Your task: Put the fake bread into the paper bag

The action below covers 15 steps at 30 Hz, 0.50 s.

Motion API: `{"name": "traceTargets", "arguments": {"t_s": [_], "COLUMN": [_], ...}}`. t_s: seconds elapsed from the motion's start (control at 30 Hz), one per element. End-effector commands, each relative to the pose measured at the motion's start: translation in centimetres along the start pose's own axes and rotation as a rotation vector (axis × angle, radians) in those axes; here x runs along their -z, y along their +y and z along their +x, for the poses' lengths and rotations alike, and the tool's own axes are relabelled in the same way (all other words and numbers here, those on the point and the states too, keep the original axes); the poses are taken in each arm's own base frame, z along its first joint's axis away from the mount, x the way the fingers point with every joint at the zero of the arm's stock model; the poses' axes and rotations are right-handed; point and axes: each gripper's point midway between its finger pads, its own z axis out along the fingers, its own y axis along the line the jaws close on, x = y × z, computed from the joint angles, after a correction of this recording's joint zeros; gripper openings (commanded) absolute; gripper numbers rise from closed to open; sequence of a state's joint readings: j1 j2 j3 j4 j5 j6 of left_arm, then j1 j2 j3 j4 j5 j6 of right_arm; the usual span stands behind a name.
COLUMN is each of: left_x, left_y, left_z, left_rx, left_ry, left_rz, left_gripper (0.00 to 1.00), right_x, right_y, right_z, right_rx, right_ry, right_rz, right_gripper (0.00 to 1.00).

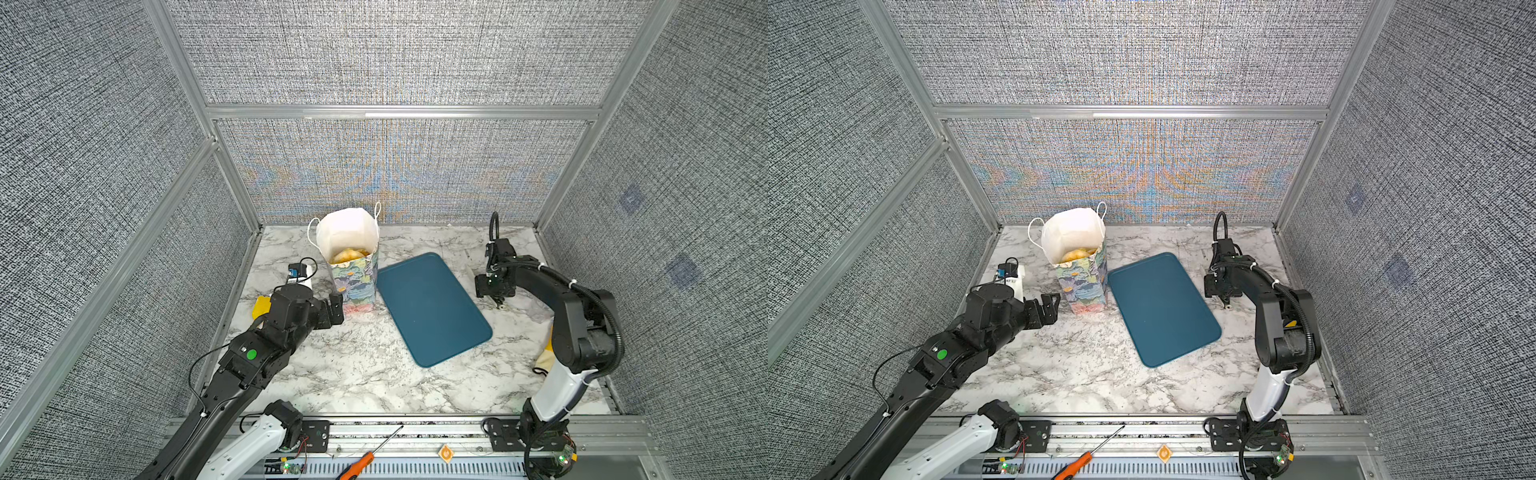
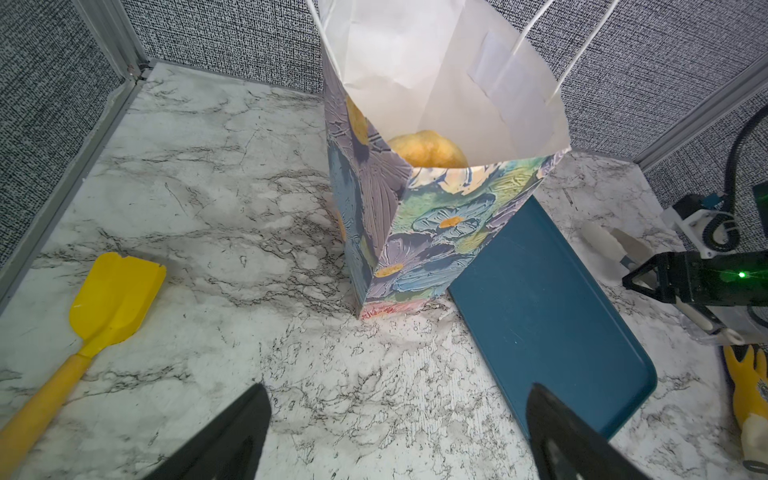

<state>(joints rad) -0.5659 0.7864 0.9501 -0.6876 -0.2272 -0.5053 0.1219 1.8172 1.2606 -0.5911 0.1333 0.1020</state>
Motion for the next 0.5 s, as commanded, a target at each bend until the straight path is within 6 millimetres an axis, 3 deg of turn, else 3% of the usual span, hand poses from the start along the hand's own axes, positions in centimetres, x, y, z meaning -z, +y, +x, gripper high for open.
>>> {"name": "traceTargets", "arguments": {"t_s": [0.0,0.47], "left_x": [0.0,-0.6], "left_y": [0.1,0.4], "left_z": [0.0,0.7], "left_rx": [0.000,0.001], "left_ry": [-0.004,0.013], "left_rz": [-0.005,-0.019], "left_gripper": [0.97,0.98], "right_x": [-0.4,-2.5], "right_y": [-0.4,-0.3], "right_z": [-0.3,0.5], "right_rx": [-0.008,0.000], "right_ry": [-0.001,0.048], "right_rz": [0.012,-0.018], "right_gripper": [0.69,0.71]}}
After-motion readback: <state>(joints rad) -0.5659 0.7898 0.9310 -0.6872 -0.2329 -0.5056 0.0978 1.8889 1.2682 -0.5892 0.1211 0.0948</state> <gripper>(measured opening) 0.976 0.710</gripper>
